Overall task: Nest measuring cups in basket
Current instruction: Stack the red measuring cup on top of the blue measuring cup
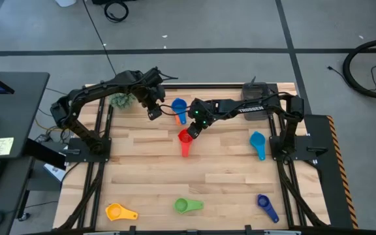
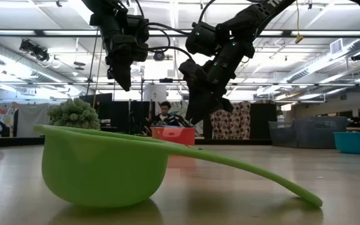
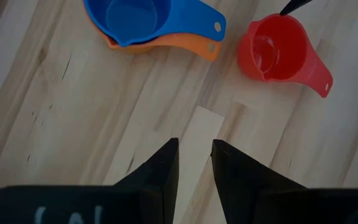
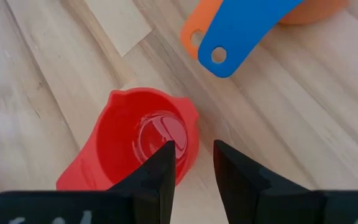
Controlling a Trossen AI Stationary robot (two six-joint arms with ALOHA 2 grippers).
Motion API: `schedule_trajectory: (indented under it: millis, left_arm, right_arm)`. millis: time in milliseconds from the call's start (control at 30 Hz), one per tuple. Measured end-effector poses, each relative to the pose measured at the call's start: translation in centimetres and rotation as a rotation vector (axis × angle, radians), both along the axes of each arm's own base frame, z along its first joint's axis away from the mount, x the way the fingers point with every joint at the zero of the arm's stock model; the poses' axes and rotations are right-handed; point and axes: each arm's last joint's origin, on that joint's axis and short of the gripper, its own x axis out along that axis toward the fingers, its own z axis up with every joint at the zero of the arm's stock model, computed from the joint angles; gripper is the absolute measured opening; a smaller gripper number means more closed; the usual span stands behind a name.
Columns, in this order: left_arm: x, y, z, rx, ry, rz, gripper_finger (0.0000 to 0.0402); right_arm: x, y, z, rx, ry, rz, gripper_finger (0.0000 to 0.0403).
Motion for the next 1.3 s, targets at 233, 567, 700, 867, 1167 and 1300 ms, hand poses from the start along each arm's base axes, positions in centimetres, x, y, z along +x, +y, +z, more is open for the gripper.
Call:
schedule_trajectory:
  millis: [233, 567, 700, 867, 1167, 1300]
  left_arm:
    - [0.0, 0.0, 0.0, 0.0, 0.0, -0.001, 0.0101]
    - [0.0, 0.0, 0.0, 0.0, 0.0, -0.001, 0.0101]
    - [0.0, 0.0, 0.0, 0.0, -0.001, -0.001, 0.0101]
    - [0.0, 0.0, 0.0, 0.0, 0.0, -0.001, 0.0101]
    - [0.0, 0.0, 0.0, -0.001, 0.0, 0.0, 0.0101]
    - [0.0, 0.0, 0.0, 0.0, -0.001, 0.001, 0.0101]
  right_arm:
    - [0.2, 0.0, 0.1, -0.003, -0.02, 0.004, 0.0113]
    - [-0.7, 0.3, -2.1, 0.011, -0.027, -0.006, 0.0113]
    - [-0.7, 0.4, -2.1, 0.002, -0.024, 0.01, 0.0113]
    - [-0.7, 0.6, -2.1, -0.004, -0.026, 0.023, 0.0113]
    - [0.9, 0.6, -6.0, 0.113, 0.013, 0.05, 0.0097]
    - [1.3, 0.5, -6.1, 0.117, 0.024, 0.047, 0.0064]
